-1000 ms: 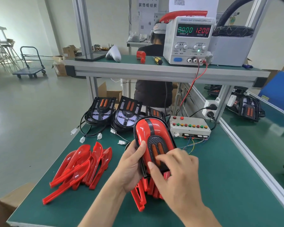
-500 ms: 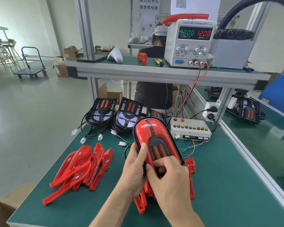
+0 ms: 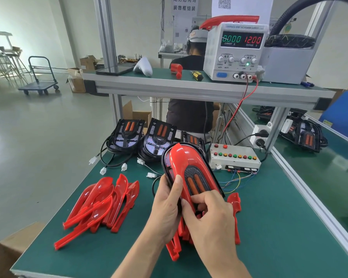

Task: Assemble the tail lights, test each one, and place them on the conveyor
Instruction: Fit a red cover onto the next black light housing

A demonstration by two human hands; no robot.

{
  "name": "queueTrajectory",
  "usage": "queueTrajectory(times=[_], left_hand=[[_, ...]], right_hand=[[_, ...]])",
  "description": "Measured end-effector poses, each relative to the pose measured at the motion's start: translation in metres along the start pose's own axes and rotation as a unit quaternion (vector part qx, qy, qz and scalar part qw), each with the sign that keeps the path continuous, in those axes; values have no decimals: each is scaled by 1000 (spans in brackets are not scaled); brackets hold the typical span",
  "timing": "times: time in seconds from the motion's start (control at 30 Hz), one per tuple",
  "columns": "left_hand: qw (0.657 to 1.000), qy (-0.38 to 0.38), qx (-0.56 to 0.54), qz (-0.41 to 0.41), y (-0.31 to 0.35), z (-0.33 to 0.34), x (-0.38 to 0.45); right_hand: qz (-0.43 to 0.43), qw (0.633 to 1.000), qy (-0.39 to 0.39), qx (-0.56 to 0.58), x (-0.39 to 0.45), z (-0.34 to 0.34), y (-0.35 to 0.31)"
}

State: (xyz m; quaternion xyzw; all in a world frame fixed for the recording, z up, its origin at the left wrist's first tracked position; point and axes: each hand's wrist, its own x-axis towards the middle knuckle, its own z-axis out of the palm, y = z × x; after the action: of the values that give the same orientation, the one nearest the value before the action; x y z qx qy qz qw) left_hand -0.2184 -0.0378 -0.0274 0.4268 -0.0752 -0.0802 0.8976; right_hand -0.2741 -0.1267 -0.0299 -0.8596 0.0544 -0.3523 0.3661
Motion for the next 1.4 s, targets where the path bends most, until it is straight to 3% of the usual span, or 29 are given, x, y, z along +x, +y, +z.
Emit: queueTrajectory(times=[0.67,0.93,1.2,1.4], left_hand=[[1000,-4,28,6,-3,-11,-3],[999,0,43,18,-5,-8,-3],[999,10,37,8,-5,-8,-2],[999,31,4,-8,1,-8,2]], right_hand=[[-31,991,-118,-58,5,-3,6],[-48,990,-98,-85,9,-8,3],[-173,966,-54,-184,7,-10,3],[-205,966,-33,-155,2,-2,11]])
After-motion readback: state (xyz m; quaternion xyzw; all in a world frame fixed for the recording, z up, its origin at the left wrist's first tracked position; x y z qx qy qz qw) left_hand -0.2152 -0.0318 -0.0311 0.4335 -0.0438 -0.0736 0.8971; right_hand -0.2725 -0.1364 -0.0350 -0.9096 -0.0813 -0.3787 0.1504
